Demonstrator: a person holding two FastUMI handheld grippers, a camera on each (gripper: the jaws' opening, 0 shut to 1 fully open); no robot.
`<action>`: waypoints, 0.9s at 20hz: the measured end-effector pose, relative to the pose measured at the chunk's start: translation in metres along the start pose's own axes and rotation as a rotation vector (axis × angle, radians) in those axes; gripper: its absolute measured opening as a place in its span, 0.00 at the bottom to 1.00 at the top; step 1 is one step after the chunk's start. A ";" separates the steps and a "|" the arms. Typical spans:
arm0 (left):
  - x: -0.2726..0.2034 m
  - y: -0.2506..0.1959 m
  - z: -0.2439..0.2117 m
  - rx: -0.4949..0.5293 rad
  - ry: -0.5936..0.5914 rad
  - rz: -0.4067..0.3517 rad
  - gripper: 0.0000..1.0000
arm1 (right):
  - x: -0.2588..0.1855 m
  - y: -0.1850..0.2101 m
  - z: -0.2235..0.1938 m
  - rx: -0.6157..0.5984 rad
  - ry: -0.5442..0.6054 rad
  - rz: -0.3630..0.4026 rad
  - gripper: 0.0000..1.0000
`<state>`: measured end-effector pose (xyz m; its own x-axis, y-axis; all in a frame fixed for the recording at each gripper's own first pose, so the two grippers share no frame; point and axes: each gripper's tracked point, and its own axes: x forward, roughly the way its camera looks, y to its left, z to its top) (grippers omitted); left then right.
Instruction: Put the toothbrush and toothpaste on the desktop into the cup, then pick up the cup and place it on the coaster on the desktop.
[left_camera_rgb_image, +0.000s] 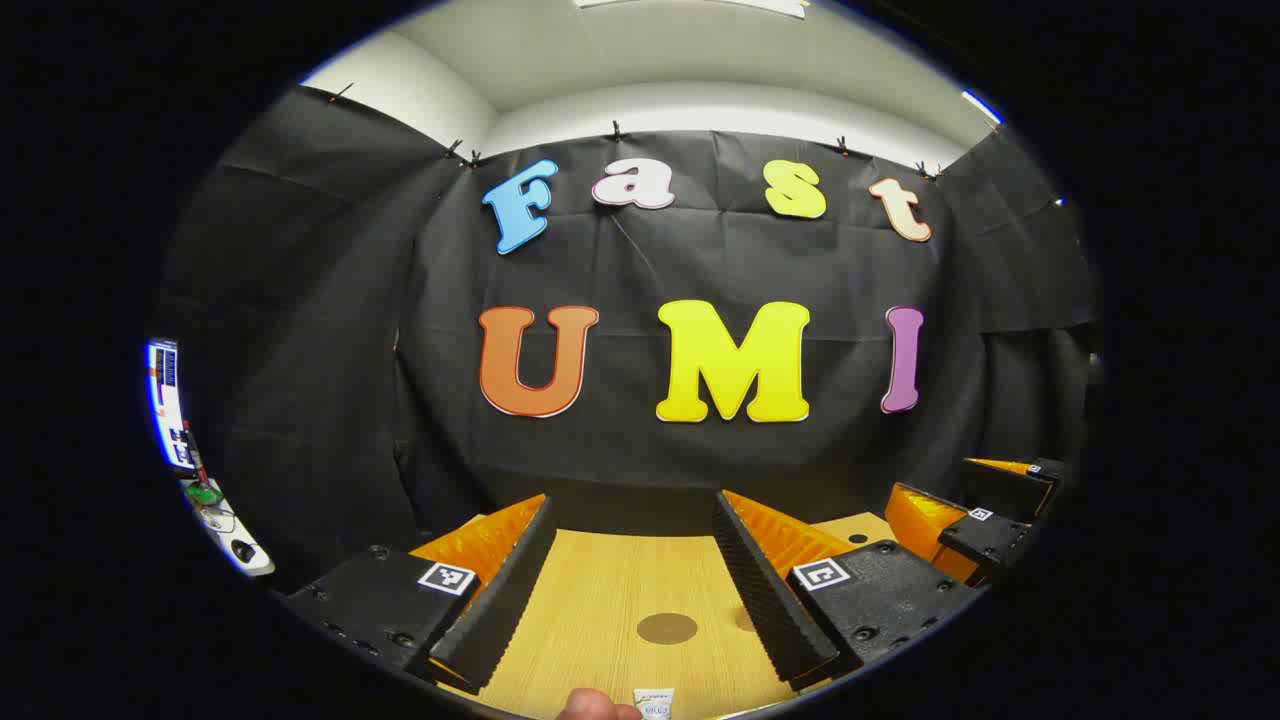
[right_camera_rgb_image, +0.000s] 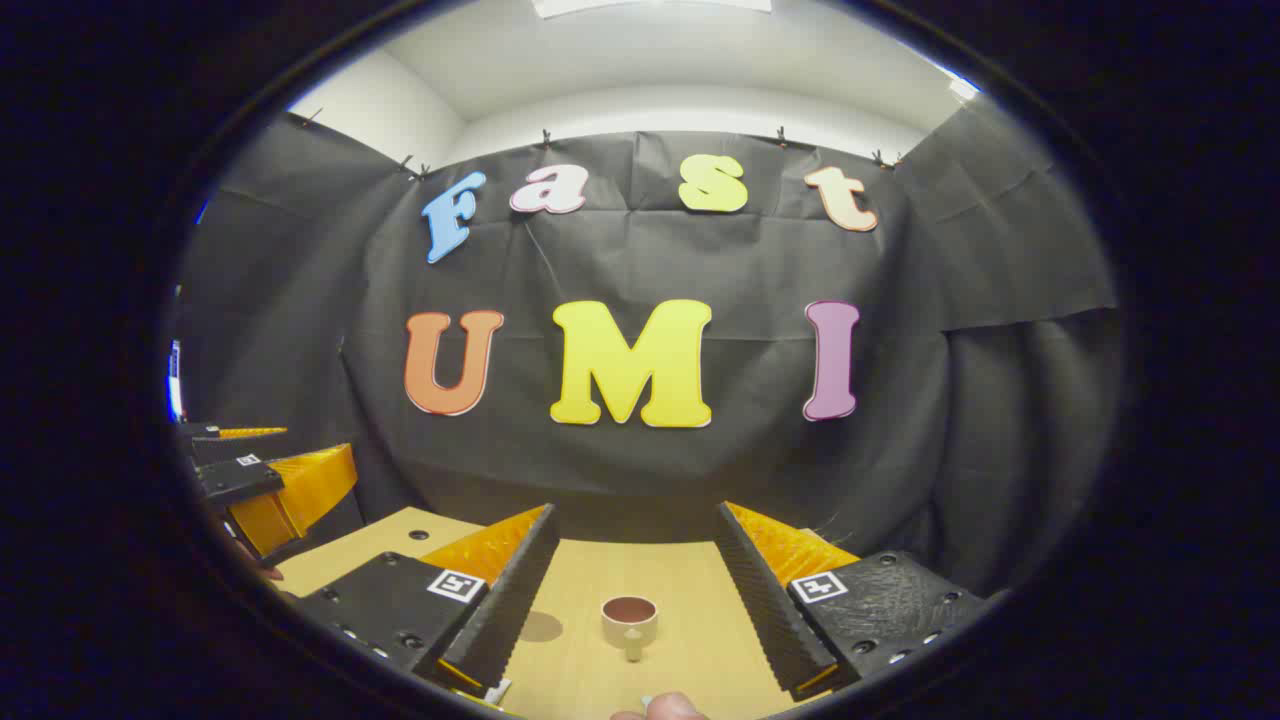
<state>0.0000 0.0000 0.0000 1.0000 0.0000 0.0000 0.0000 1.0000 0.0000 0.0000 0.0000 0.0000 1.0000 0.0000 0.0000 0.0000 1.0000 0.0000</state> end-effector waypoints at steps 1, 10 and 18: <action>0.001 0.001 -0.002 0.002 0.005 -0.002 0.99 | 0.001 0.001 -0.002 -0.005 0.005 0.000 0.95; 0.004 0.016 -0.005 -0.001 0.005 0.008 0.99 | 0.000 0.019 0.002 -0.012 -0.010 0.018 0.95; -0.004 0.022 -0.012 -0.002 0.013 0.016 0.99 | -0.003 0.013 -0.007 -0.029 0.014 -0.007 0.95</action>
<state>-0.0038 0.0218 -0.0124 0.9998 0.0164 -0.0128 -0.0164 0.9999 -0.0016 -0.0028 0.0130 -0.0067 0.9999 -0.0071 -0.0141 0.0067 0.9996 -0.0290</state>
